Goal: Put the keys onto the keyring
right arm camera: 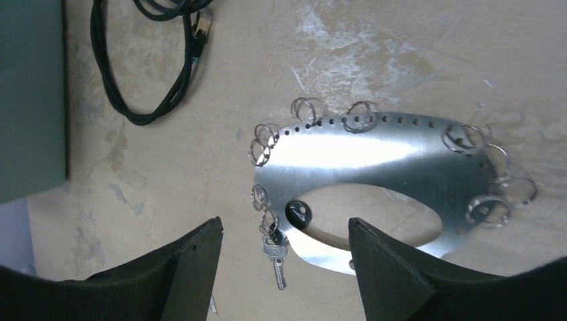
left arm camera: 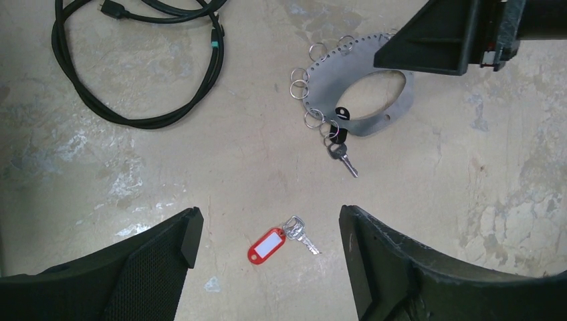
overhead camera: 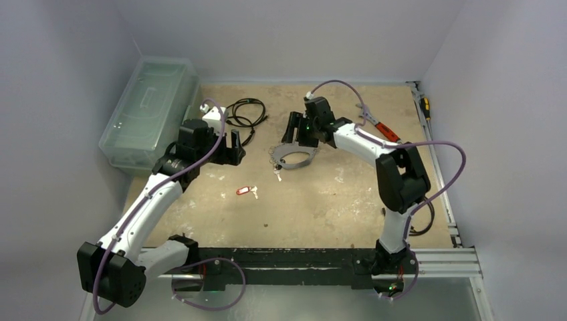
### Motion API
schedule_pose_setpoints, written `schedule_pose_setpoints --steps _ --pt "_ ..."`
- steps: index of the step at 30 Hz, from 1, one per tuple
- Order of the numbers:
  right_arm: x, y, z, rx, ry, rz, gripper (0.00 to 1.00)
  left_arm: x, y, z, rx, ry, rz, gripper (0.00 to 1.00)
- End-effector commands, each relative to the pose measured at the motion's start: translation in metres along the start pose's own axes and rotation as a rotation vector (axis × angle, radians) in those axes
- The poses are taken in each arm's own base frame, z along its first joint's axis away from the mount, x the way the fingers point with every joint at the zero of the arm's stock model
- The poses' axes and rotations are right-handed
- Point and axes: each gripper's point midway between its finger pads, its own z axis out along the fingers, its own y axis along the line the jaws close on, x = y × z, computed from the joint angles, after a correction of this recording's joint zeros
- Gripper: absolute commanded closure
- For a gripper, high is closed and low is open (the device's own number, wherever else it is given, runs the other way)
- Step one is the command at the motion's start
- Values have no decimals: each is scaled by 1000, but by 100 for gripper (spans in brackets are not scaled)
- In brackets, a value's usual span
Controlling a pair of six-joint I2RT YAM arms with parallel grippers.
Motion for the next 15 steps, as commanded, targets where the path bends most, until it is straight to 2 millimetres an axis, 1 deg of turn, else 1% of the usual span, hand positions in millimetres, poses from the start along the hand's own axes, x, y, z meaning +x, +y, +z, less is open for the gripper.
schedule_pose_setpoints --steps 1,4,8,10,15 --pt "-25 37 4 -146 -25 -113 27 -8 -2 -3 -1 -42 25 23" --pt "-25 38 18 -160 3 -155 28 -7 -2 -3 -7 -40 27 24" --pt "-23 42 34 -183 46 -174 36 -8 0 -3 -16 -42 28 25" --pt "-22 41 43 -185 66 -186 38 -7 0 -3 -18 -41 28 25" --pt "-25 37 60 -169 74 -214 39 -7 0 -2 -22 -40 29 27"
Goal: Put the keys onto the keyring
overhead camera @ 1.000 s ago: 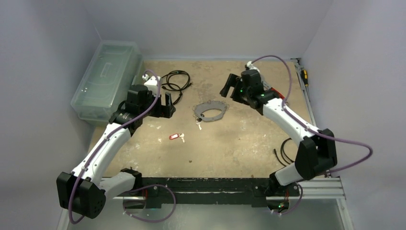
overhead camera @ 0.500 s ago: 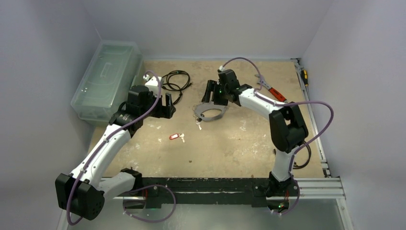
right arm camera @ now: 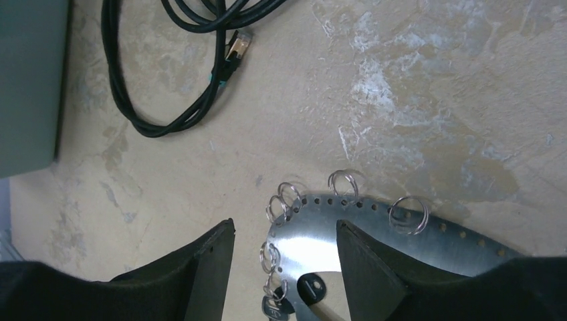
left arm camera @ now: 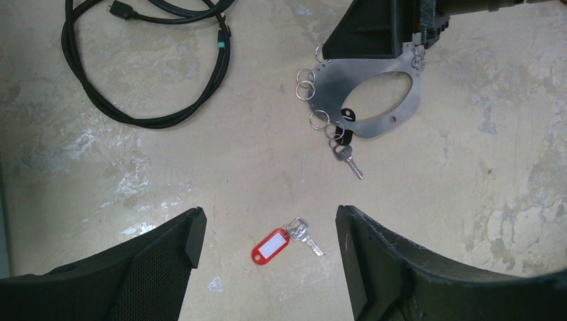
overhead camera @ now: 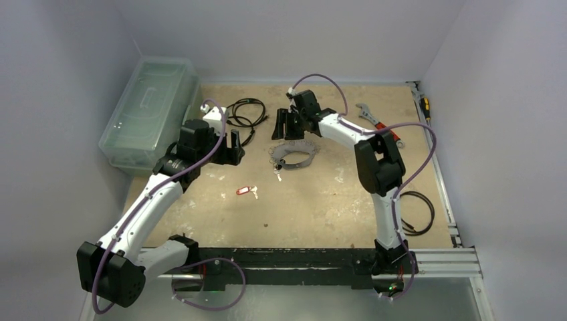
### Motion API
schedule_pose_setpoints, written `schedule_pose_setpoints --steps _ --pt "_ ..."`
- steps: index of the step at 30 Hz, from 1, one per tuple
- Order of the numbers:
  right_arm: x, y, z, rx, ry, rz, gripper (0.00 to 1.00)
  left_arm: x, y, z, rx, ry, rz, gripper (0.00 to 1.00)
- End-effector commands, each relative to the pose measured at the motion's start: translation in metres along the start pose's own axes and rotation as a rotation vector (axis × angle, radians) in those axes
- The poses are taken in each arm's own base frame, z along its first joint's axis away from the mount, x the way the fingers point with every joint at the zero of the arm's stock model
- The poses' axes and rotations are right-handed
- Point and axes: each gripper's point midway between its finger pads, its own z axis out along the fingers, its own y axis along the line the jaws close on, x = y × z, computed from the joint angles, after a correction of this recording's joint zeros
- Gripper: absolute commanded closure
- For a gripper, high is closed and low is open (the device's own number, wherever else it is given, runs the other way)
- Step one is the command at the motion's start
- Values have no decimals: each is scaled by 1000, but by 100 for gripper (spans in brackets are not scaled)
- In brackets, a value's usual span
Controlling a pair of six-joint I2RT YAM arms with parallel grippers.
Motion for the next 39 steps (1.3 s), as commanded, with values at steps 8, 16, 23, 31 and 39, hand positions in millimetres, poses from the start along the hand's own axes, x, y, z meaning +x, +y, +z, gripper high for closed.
schedule_pose_setpoints --steps 8,16,23,31,39 --pt "-16 -3 17 9 17 -115 43 -6 -3 -2 -2 -33 27 29" --pt "-7 -15 25 30 49 -127 44 -5 -3 -1 -4 -28 30 30" --pt "-1 -18 28 26 69 -132 44 -5 -5 -1 1 -29 33 31" --pt "-2 -25 35 25 72 -136 53 -4 -5 -1 2 -27 33 32" --pt "-1 -29 39 18 80 -136 67 -5 -5 -1 2 -27 33 32"
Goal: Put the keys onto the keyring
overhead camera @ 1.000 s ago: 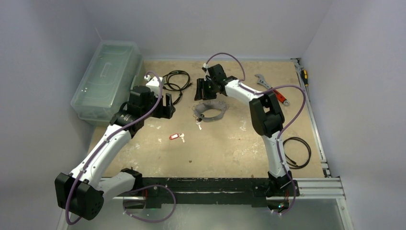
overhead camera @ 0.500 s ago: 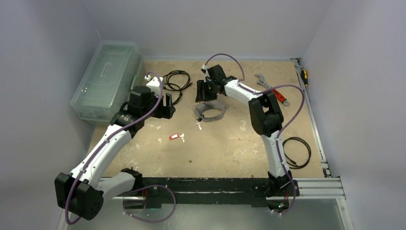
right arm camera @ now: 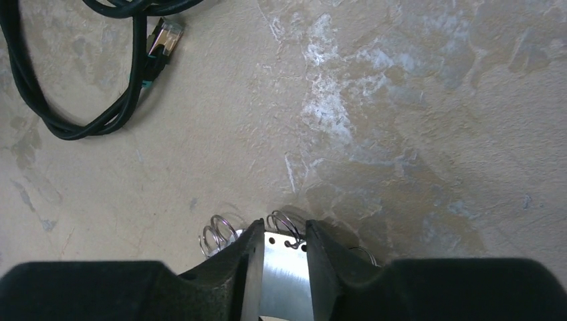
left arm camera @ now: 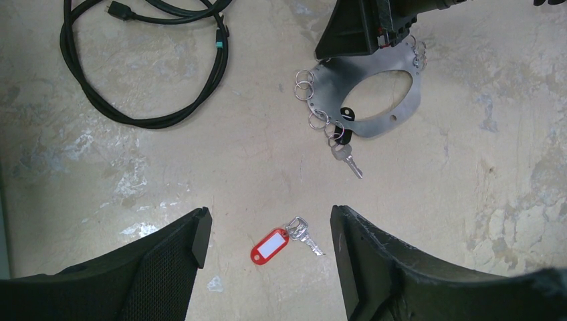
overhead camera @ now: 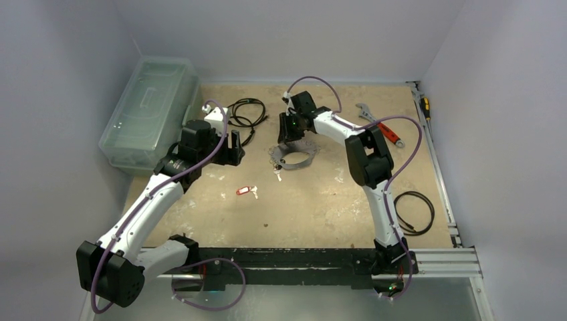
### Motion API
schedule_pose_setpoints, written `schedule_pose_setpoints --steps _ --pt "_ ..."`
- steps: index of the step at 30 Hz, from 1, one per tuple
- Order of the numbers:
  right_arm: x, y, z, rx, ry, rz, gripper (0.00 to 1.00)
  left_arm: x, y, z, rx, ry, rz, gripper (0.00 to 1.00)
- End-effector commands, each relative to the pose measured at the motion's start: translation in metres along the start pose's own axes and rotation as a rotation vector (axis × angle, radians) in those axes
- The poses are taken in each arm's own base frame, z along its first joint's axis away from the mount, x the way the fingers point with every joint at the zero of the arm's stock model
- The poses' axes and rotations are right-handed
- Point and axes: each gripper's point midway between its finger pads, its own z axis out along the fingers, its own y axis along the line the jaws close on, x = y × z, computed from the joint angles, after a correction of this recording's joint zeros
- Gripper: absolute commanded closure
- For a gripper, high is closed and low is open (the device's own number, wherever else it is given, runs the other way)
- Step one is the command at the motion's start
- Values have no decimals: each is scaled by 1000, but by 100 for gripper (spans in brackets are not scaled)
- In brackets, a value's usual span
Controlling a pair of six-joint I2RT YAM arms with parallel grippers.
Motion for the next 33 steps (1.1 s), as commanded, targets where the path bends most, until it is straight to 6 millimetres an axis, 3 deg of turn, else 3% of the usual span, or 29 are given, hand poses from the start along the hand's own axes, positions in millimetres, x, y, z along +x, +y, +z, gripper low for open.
schedule_pose_setpoints --steps 1,8,14,22,28,33 --pt "-12 5 -2 -31 -21 -26 69 -6 -2 -2 6 -29 23 32" --pt "-12 6 -4 -56 -12 -29 80 -6 -2 -2 7 -30 23 33" --pt "-8 6 -2 -69 -2 -29 100 -5 -2 -1 5 -26 23 33" --pt "-15 13 -11 -94 -42 -49 100 -5 -2 0 6 -23 22 34" --pt "-19 25 -32 -150 -111 -105 100 -6 -8 0 43 -21 29 35" --pt "-26 38 -62 -189 -251 -155 100 -6 -11 1 59 -21 29 36"
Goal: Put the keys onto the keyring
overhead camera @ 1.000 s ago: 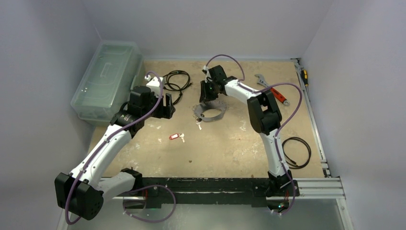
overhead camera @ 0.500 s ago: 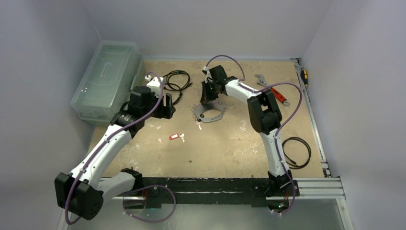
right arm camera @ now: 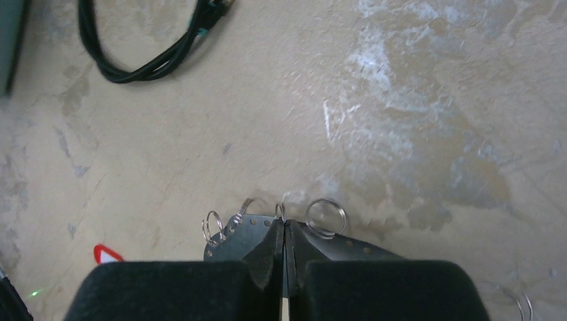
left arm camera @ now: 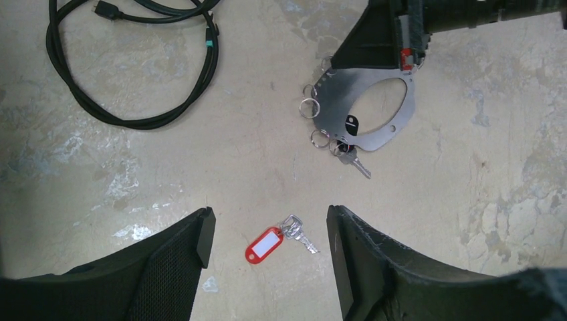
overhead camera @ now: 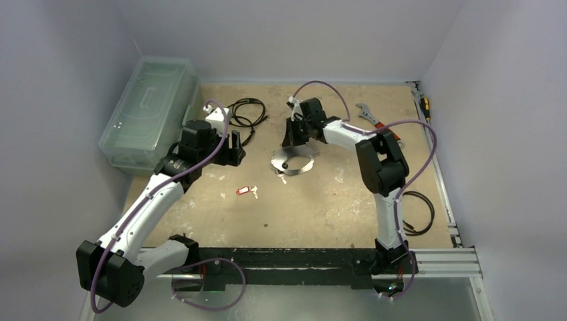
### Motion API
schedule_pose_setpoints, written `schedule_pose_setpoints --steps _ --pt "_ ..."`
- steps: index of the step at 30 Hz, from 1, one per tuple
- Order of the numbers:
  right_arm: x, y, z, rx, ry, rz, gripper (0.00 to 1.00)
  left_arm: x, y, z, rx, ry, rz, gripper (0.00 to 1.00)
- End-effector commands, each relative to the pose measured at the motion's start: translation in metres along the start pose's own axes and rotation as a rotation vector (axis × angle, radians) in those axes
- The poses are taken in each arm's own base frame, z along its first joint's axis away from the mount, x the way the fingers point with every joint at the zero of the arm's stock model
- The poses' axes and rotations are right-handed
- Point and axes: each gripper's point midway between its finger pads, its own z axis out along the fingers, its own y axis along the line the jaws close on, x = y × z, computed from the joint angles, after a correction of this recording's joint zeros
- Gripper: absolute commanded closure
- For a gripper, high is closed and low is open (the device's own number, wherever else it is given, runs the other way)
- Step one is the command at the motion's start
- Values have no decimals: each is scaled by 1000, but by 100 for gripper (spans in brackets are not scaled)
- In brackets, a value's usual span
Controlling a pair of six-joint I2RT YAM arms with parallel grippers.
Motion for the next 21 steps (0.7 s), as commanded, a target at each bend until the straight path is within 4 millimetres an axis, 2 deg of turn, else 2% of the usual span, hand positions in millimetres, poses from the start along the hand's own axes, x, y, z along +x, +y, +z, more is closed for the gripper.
schedule_pose_setpoints --steps 1,4,16,21 --pt "-49 35 -43 -87 -239 -125 100 -8 -8 1 44 -27 26 36" --pt "-56 47 -62 -122 -314 -153 100 -9 -11 2 62 -28 25 38" --pt "-48 89 -116 -310 -505 -192 100 -20 -30 -8 164 -92 25 39" --pt "-50 107 -145 -358 -579 -208 100 -25 -38 -15 200 -134 17 40"
